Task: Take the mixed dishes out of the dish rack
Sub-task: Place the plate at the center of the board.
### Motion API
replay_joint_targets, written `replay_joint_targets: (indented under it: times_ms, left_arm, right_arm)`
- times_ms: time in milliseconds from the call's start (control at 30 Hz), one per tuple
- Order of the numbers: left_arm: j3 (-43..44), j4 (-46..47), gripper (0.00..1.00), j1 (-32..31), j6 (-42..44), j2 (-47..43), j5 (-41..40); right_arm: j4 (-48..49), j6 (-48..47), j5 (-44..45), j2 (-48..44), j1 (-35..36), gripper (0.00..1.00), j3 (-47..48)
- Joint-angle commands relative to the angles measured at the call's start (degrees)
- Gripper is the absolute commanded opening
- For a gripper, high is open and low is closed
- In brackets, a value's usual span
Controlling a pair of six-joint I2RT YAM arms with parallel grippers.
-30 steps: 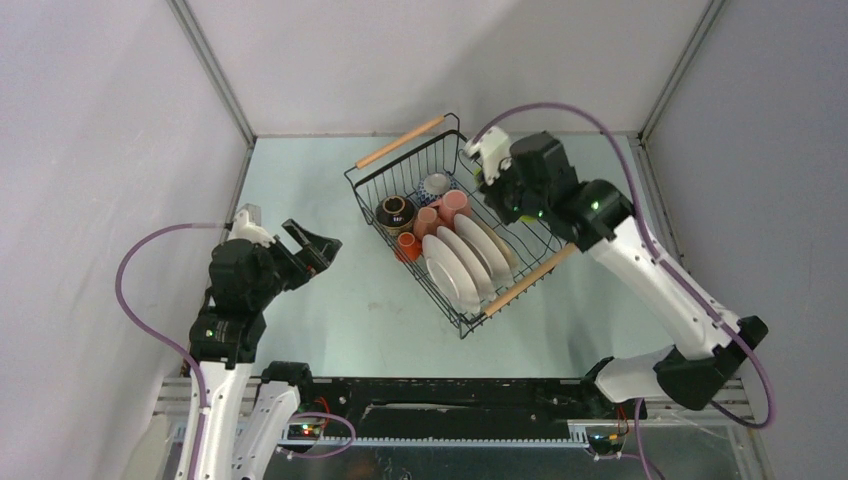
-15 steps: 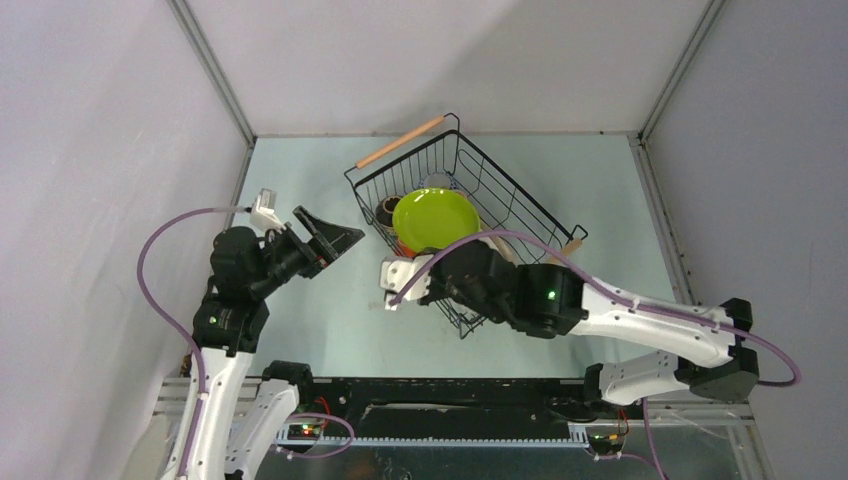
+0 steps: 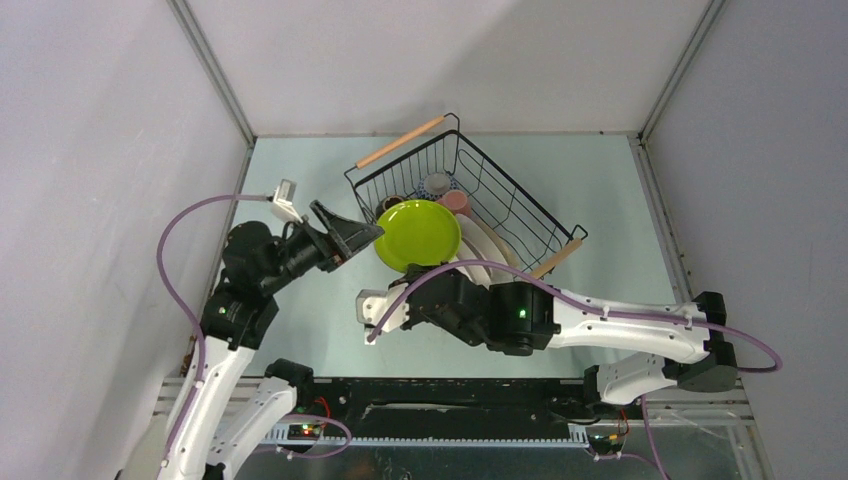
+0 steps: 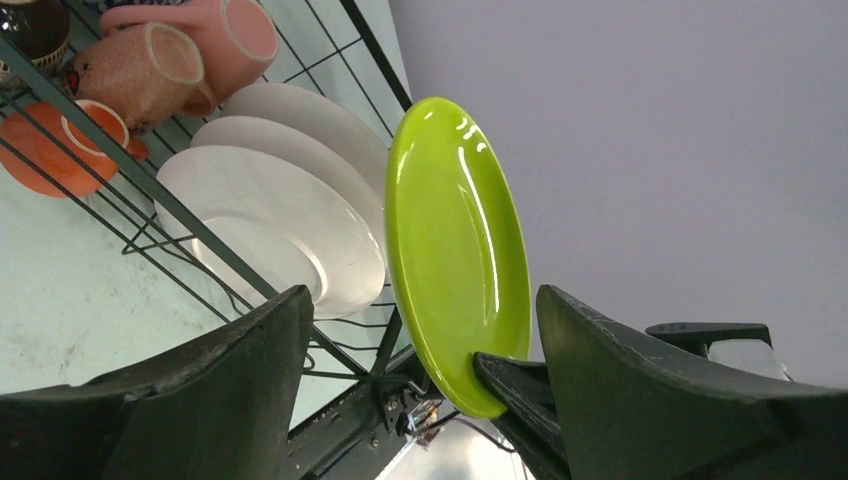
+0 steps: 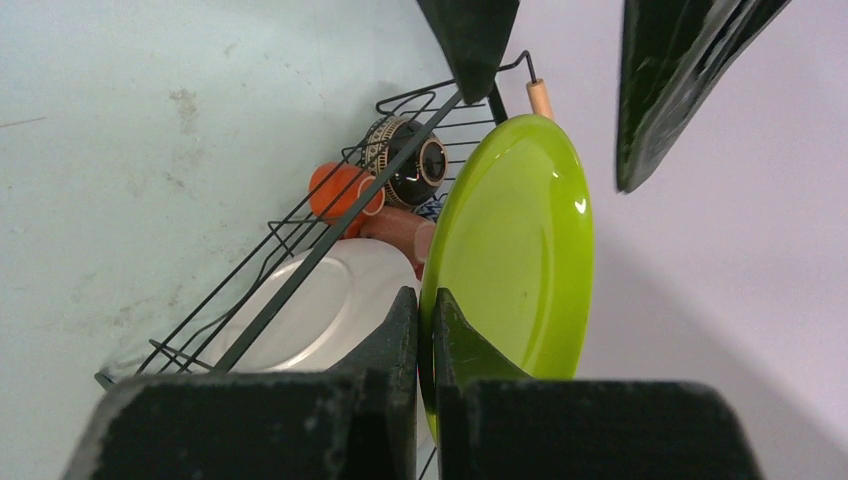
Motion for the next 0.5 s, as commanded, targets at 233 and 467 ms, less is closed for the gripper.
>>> replay_joint_targets:
  times_ms: [233,467]
  left_arm:
    - [2.7,0.69,0.36,-4.91,3.25,4.45,-6.14]
    - [3.08,1.37,0.0,-4.85,4.45,5.2,-8.75]
  right_arm:
    - [5.17,-2.64,1.13,1.41,0.02,0.0,0.41]
    - [4.9,-0.56,-1.75,0.92,-2.95,0.26,0.4]
